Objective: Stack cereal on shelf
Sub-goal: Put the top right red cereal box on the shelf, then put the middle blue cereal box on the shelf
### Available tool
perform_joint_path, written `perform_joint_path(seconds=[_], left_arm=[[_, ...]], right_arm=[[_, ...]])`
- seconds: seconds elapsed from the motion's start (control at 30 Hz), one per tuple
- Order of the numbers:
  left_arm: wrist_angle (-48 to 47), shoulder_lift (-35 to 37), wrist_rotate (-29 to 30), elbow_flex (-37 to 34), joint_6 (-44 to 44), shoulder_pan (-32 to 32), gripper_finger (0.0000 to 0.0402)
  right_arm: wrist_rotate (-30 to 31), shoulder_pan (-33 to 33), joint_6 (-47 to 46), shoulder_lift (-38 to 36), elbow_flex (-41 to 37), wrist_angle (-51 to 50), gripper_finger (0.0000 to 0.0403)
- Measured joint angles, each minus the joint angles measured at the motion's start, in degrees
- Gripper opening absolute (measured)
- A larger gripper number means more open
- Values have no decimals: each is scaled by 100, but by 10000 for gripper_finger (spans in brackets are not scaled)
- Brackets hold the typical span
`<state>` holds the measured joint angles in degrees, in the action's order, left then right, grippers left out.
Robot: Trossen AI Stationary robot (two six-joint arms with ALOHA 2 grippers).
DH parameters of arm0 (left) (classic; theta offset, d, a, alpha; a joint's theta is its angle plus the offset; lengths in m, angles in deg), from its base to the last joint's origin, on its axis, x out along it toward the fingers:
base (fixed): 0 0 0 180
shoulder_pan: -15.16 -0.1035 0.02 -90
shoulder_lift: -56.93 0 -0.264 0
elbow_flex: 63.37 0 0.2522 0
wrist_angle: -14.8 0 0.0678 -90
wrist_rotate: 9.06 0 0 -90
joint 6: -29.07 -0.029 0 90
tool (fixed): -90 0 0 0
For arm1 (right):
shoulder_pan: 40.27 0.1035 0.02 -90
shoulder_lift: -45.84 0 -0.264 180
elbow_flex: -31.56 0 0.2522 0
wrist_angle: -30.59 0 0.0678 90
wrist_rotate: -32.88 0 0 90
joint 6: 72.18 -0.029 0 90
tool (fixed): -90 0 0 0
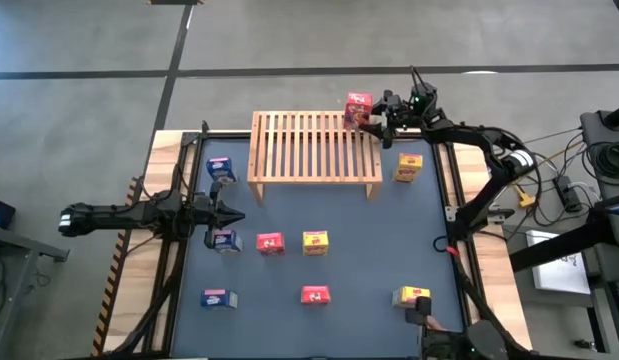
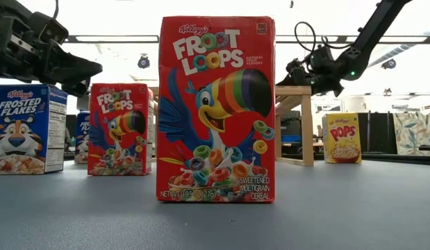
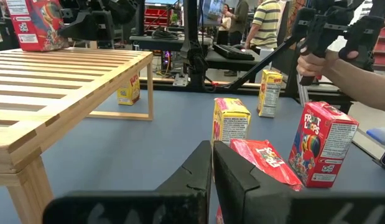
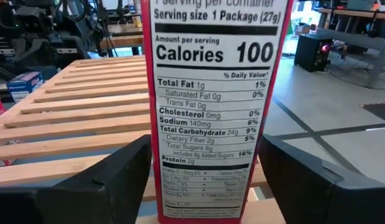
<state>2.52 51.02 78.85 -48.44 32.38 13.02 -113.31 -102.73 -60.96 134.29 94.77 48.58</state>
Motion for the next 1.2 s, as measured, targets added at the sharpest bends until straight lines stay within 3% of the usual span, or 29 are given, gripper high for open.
perform_joint_path(seconds=[0.23,0.47,0.67,0.8,1.03,1.2], left_arm=[[0,-2,-2,0,2,2,0],[0,0,0,0,0,0,0],[0,-1,0,0,1,2,0],[0,-2,-1,0,0,2,0],[-1,-2,-1,0,0,0,0],[-2,-2,-2,0,0,0,0]], right_arm=[[136,-154,242,-401,-4,-826,292],[241,-273,933,-1069,-9,-2288,291],[245,-268,953,-1794,-30,-3059,286],[652,-229,811,-2381,-96,-3613,286],[827,297,388,-3502,-686,-3675,286],[1047,1054,-273,-4241,-1362,-2887,286]])
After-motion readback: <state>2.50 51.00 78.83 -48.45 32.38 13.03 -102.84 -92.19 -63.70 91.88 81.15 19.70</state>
